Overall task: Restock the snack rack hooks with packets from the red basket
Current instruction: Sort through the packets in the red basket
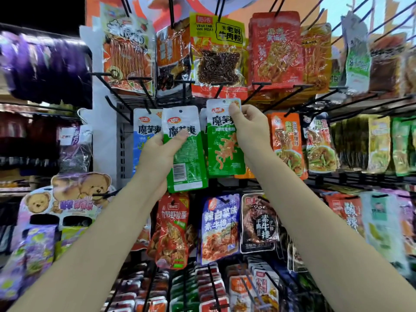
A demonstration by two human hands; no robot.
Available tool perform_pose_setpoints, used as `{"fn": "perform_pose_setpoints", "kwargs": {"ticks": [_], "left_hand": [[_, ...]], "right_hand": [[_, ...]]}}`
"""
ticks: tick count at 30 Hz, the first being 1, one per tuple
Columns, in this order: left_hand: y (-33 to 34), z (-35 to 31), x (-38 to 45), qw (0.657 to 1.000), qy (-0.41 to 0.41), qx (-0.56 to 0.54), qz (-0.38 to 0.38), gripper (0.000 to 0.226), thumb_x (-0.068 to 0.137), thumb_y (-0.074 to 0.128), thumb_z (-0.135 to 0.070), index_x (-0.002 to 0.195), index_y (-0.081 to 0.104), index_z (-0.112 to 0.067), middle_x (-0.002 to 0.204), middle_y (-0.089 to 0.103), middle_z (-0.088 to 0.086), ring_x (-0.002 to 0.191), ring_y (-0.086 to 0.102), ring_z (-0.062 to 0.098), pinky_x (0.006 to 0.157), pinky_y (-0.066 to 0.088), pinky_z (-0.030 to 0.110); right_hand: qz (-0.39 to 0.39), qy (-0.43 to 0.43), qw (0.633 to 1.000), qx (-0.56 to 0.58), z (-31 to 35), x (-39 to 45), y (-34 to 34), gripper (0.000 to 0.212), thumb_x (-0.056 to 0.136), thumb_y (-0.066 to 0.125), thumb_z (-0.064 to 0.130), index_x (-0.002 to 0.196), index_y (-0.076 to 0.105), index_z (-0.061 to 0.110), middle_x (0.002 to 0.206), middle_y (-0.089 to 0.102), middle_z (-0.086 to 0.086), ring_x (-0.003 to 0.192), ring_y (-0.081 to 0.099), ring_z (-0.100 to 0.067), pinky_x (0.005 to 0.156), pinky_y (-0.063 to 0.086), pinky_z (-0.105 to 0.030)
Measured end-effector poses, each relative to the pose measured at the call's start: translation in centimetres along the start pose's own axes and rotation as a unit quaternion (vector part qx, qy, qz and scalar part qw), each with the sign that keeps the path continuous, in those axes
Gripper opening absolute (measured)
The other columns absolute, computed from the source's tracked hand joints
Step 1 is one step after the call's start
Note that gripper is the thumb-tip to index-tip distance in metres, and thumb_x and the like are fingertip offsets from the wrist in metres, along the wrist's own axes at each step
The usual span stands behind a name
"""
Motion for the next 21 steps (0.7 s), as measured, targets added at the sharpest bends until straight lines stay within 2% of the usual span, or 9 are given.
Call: {"fn": "perform_pose_setpoints", "kwargs": {"ticks": [2,3,5,8,10,14,17,19,21], "left_hand": [[-0.4,0.1,-0.1,1.0,-0.003,0.021,-0.021,0.05,0.086,0.079,-0.032,0.124,0.059,-0.007,0.122,0.07,0.008,0.119,0.064,0.03,0.109,0.046,0.056],[-0.6,0.4,0.2,0.999,-0.004,0.046,-0.025,0.032,0.089,0.077,-0.026,0.115,0.065,-0.011,0.114,0.073,0.007,0.113,0.067,0.029,0.106,0.048,0.055],[-0.5,0.6,0.3,0.998,0.002,0.054,-0.016,0.016,0.088,0.077,-0.023,0.1,0.071,-0.014,0.107,0.076,0.008,0.105,0.07,0.029,0.103,0.051,0.056],[-0.5,0.6,0.4,0.998,-0.001,0.054,-0.019,0.016,0.084,0.081,-0.024,0.087,0.072,-0.011,0.1,0.076,0.016,0.092,0.07,0.03,0.098,0.053,0.06],[-0.7,0.6,0.4,0.999,-0.004,0.045,-0.02,0.017,0.085,0.08,-0.022,0.086,0.071,-0.008,0.097,0.075,0.016,0.086,0.07,0.028,0.095,0.054,0.061],[-0.5,0.4,0.4,0.999,-0.002,0.041,-0.002,0.034,0.078,0.085,-0.031,0.091,0.07,-0.003,0.107,0.072,0.024,0.092,0.068,0.031,0.097,0.051,0.064],[-0.7,0.8,0.8,0.999,-0.011,0.048,-0.007,0.017,0.088,0.077,-0.021,0.089,0.071,-0.005,0.096,0.074,0.015,0.085,0.07,0.028,0.092,0.056,0.057],[-0.5,0.8,0.9,0.998,-0.013,0.054,-0.002,0.015,0.089,0.076,-0.02,0.088,0.071,-0.006,0.092,0.075,0.01,0.081,0.071,0.026,0.087,0.06,0.049],[-0.4,0.8,1.2,0.998,-0.018,0.054,0.011,0.015,0.089,0.075,-0.019,0.085,0.07,-0.006,0.084,0.076,0.006,0.074,0.071,0.022,0.076,0.061,0.04]], "right_hand": [[-0.006,0.004,1.0,-0.01,-0.1,0.4,0.2,0.038,0.101,0.057,0.036,0.076,0.043,0.011,0.056,0.026,0.008,0.044,0.024,-0.006,0.045,0.022,-0.021],[-0.007,0.004,1.0,-0.014,0.0,0.6,0.2,0.04,0.101,0.058,0.037,0.075,0.042,0.011,0.056,0.026,0.008,0.043,0.024,-0.005,0.044,0.022,-0.02],[-0.009,-0.004,1.0,-0.014,0.3,0.8,0.3,0.04,0.1,0.06,0.038,0.075,0.045,0.01,0.056,0.027,0.007,0.045,0.024,-0.006,0.044,0.023,-0.02],[-0.011,-0.028,0.999,-0.019,0.8,0.9,0.5,0.04,0.098,0.062,0.034,0.077,0.055,0.001,0.059,0.033,0.005,0.051,0.028,-0.008,0.052,0.028,-0.026],[-0.008,-0.038,0.999,-0.026,0.9,0.8,0.7,0.037,0.098,0.063,0.032,0.076,0.056,0.003,0.057,0.034,0.006,0.051,0.029,-0.008,0.053,0.028,-0.027],[-0.014,-0.029,0.999,-0.02,0.2,0.8,0.2,0.037,0.098,0.063,0.033,0.07,0.051,0.011,0.054,0.032,0.007,0.048,0.028,-0.007,0.049,0.028,-0.024],[-0.01,-0.022,0.999,-0.022,-0.2,1.2,0.3,0.039,0.097,0.065,0.03,0.067,0.048,0.011,0.052,0.032,0.007,0.044,0.028,-0.006,0.046,0.028,-0.022],[-0.003,-0.011,0.999,-0.052,-0.4,1.4,0.5,0.039,0.096,0.067,0.029,0.067,0.049,0.01,0.055,0.035,0.004,0.042,0.03,-0.005,0.047,0.03,-0.023],[-0.012,-0.023,0.992,-0.123,-0.1,1.2,0.2,0.03,0.092,0.072,0.031,0.079,0.056,0.009,0.062,0.045,0.002,0.049,0.039,-0.005,0.049,0.034,-0.026]]}}
Point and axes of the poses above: each hand's wrist, its own x-axis towards the middle knuckle, its own y-axis out of the palm, z = x × y, the point moved 10 cm from there along x, towards the middle knuckle
